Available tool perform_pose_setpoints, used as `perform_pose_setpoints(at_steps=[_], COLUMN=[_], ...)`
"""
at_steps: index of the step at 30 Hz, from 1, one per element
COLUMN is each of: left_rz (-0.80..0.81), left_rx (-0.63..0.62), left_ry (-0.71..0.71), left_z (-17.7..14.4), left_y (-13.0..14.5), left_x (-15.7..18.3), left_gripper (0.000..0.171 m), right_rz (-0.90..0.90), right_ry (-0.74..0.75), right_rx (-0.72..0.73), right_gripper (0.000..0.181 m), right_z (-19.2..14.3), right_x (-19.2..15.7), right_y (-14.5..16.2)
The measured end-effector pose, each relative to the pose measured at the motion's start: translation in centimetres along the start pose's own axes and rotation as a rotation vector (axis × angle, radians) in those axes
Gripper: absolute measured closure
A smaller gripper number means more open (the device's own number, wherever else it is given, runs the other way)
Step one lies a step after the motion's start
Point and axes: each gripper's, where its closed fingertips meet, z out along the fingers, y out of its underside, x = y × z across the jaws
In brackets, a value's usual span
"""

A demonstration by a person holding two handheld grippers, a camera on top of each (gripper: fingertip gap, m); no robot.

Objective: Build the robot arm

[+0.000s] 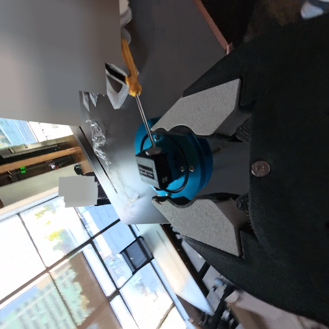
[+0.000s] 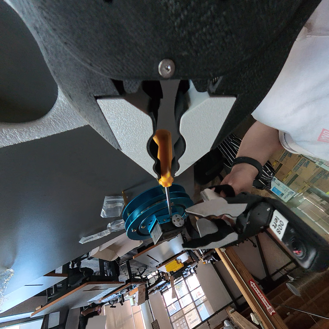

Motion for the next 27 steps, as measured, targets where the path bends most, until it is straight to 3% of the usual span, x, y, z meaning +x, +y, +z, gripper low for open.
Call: perform_pose_setpoints(at_steps=[4, 8, 13, 18, 24, 27], left_rz=[0.27, 0.553, 0.806, 0.866, 0.791, 0.764], left_rx=[-0.09, -0.122, -0.098, -0.069, -0.035, -0.025], left_ry=[0.115, 0.115, 0.05, 0.003, 0.013, 0.027], left_z=[1.3, 2.5, 3.5, 4.0, 3.7, 3.6], left_y=[0.0, 0.3, 0.4, 0.0, -0.4, -0.4], left_x=[3.7, 6.3, 7.2, 7.1, 7.0, 7.0], left_gripper=[0.114, 0.114, 0.137, 0.163, 0.165, 0.165], right_rz=[-0.003, -0.01, -0.01, -0.014, -0.08, -0.235], right_ry=[0.001, 0.007, 0.008, 0.007, -0.027, -0.038], right_rx=[0.003, 0.01, 0.006, 0.005, 0.045, 0.115], right_gripper=[0.172, 0.172, 0.172, 0.172, 0.171, 0.143], right_z=[0.0, 0.0, 0.2, 0.4, 0.3, -0.6], right_x=[-0.1, -0.1, -0.2, -0.4, -1.2, -1.8], right_y=[-0.2, -0.3, -0.2, -0.3, -0.9, -1.6])
